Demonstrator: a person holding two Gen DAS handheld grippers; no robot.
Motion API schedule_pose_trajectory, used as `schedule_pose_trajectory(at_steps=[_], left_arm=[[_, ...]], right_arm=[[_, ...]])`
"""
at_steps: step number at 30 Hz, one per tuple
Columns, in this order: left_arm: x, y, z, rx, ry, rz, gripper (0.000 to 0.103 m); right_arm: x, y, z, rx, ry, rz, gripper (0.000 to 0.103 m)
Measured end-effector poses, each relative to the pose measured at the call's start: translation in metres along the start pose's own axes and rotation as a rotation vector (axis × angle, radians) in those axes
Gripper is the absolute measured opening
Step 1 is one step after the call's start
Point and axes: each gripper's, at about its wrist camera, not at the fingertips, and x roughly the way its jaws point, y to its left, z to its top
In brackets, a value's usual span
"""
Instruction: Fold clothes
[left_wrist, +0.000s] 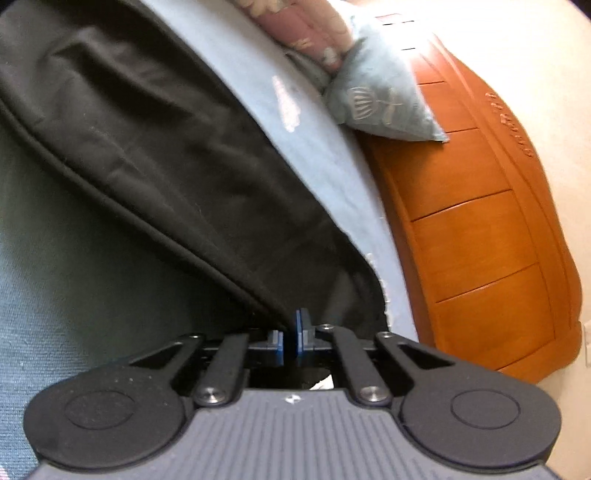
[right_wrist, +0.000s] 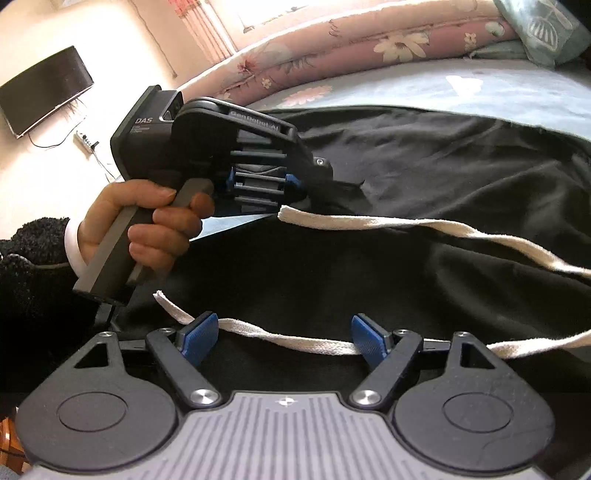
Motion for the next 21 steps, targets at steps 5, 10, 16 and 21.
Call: schedule_pose_trajectory(at_steps=[5, 10, 16, 21], left_arm=[[-0.008, 0.007, -0.001, 0.017, -0.026, -0.065, 0.006], [-0.009, 0.014, -0.003, -0.010, -0.041, -0.061, 0.010], [-0.012, 0.021, -0.002, -0.038, -0.044, -0.091, 0.010], [-0.020, 0.020, -0.004, -0.028, -0.048, -0.095, 0.010]], right_arm=[[0.008, 0.006, 0.017, -0.070, -0.048, 0.042, 0.083], [0.043, -0.006, 0.024, -0.020, 0.016, 0.056, 0.083], [0.031, -0.005, 0.017, 0.004, 0.067, 0.061, 0.084], [0.020, 0.000, 0.025, 0.025, -0.024, 0.131, 0.084]])
